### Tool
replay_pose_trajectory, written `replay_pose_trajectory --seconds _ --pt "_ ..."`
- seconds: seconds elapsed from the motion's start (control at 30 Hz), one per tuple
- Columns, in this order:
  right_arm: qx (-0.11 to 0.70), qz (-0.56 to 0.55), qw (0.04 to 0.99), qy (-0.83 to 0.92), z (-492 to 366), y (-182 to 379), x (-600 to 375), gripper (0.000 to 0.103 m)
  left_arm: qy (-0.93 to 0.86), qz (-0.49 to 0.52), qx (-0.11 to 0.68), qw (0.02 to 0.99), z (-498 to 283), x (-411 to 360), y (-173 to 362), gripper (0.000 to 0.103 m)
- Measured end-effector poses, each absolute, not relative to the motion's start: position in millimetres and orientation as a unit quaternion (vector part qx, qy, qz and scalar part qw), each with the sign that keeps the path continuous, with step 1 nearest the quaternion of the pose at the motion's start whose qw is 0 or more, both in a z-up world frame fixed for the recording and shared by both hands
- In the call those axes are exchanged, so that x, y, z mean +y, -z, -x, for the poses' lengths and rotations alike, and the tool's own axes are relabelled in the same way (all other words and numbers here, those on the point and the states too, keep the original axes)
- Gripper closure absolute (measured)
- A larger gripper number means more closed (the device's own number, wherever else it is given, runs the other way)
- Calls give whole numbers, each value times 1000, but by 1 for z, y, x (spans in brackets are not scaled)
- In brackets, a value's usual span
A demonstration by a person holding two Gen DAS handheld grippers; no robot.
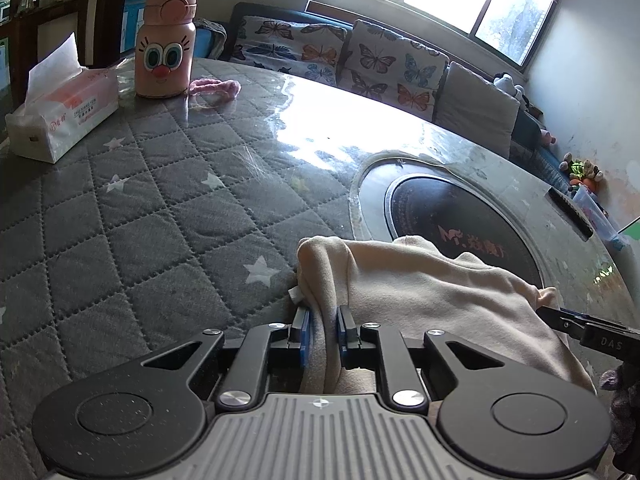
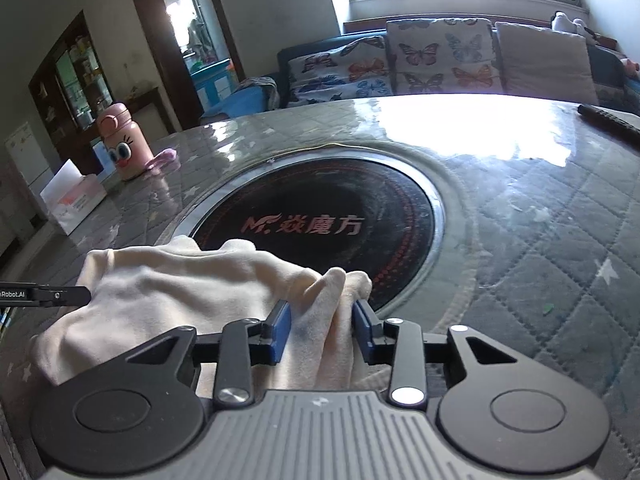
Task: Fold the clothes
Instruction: 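Lift the sweatshirt with both grippers and fold it over onto itself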
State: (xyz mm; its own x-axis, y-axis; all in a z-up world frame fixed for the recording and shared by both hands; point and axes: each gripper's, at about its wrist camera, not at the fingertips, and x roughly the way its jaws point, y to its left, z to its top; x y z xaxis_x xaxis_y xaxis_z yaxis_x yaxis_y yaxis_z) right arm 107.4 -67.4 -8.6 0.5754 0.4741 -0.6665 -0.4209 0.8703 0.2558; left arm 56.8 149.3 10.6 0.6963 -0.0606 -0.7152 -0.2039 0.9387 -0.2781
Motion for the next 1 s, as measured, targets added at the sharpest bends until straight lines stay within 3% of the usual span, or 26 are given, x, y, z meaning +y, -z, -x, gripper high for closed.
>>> replay_pose_trajectory --seconds 0.1,0.3,0.53,0.67,0.77,0.9,1.0 --pt "385 -38 886 -254 -106 8 -66 91 -36 169 386 906 -57 149 -10 87" --pt "376 -35 890 -255 -103 -3 -65 92 -32 166 381 909 -55 149 -11 89" --pt "374 -18 893 -250 -103 -8 -58 93 -54 152 371 915 -52 147 -11 79" --pt "382 -22 891 -246 -106 -4 -59 92 -63 145 373 914 -53 147 -9 67" --pt "387 -28 889 -244 -109 -1 -61 91 -62 153 376 912 -55 149 -9 65" --pt "395 -45 884 -245 -113 5 -65 90 -53 160 380 909 -60 151 -9 67" --pt "399 -59 881 -248 -115 7 -69 87 -41 165 383 908 -62 151 -7 85"
